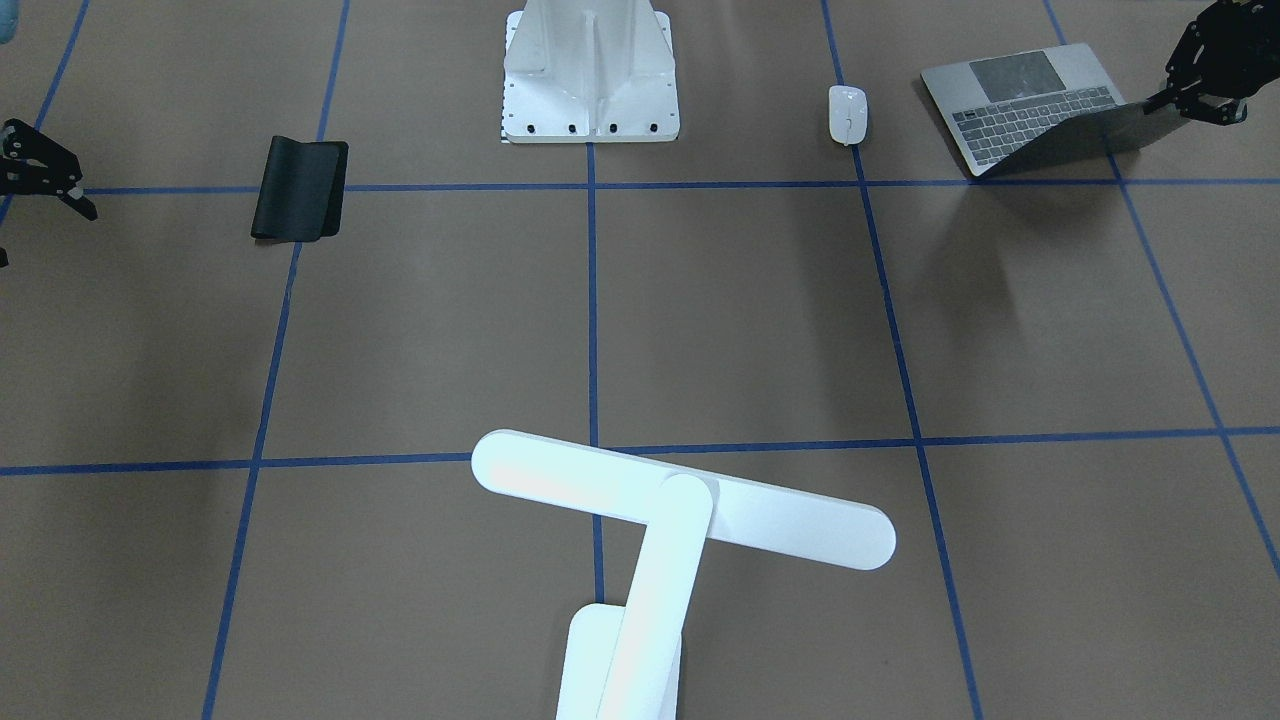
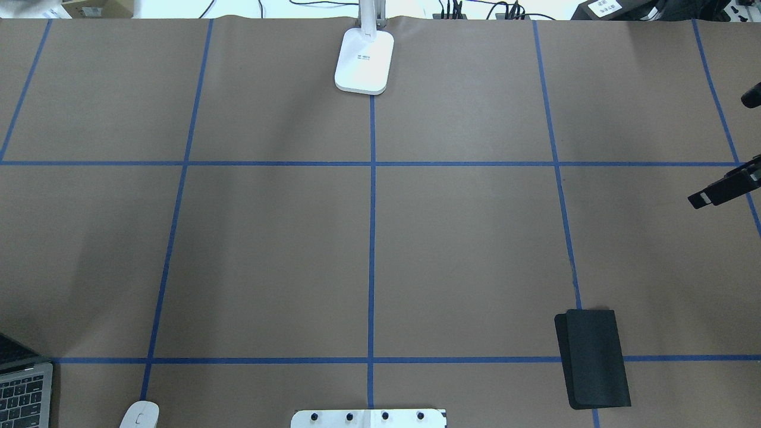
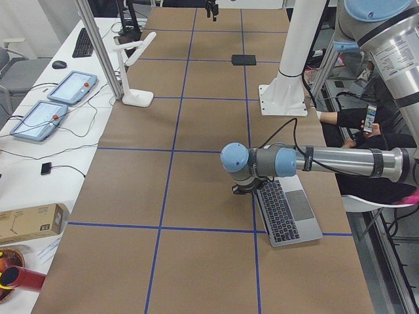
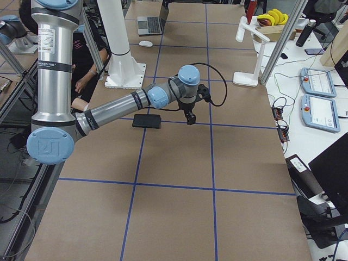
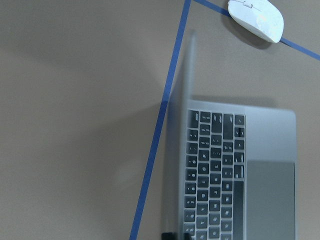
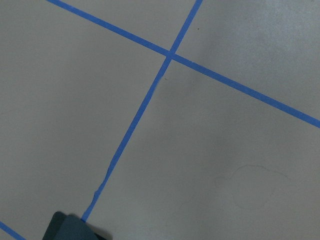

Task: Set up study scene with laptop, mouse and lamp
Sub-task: 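Carry the laptop farther from the robot toward the white lamp base, then lower the laptop beside the lamp base and open the left gripper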

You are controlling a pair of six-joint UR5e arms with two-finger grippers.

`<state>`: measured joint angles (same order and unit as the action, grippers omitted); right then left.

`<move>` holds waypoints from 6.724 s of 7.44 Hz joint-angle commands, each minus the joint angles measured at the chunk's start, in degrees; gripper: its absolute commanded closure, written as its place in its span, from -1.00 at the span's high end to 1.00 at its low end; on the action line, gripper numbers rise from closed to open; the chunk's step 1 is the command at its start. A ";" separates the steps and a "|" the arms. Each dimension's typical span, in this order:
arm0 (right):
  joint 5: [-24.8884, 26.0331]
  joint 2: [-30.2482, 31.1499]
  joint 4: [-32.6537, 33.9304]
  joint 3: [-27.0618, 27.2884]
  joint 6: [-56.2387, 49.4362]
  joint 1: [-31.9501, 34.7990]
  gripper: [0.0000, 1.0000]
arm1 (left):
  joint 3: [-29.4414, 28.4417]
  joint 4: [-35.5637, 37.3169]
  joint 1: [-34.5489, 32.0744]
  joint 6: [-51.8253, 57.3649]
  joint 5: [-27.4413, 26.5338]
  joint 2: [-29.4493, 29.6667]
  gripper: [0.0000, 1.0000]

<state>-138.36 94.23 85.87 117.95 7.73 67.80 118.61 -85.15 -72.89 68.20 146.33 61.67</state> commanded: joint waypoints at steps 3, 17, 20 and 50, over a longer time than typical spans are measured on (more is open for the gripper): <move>-0.07 -0.19 0.09 0.09 0.09 -0.56 1.00 | 1.71 0.07 -0.76 0.09 0.44 0.38 -0.92; -0.33 -0.81 0.17 -1.59 3.93 -1.17 1.00 | -3.54 23.80 -5.62 -13.61 0.09 42.44 -0.92; -0.68 -0.28 0.17 -2.02 5.98 -1.00 1.00 | -4.96 23.54 6.15 -21.67 -6.80 55.87 -0.95; -1.56 -6.26 0.79 -5.80 11.78 0.76 1.00 | -33.08 -3.70 17.51 -28.65 -18.19 74.91 -0.95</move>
<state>-139.91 88.06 86.66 111.92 19.45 68.49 86.02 -88.16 -56.28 39.64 128.34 136.59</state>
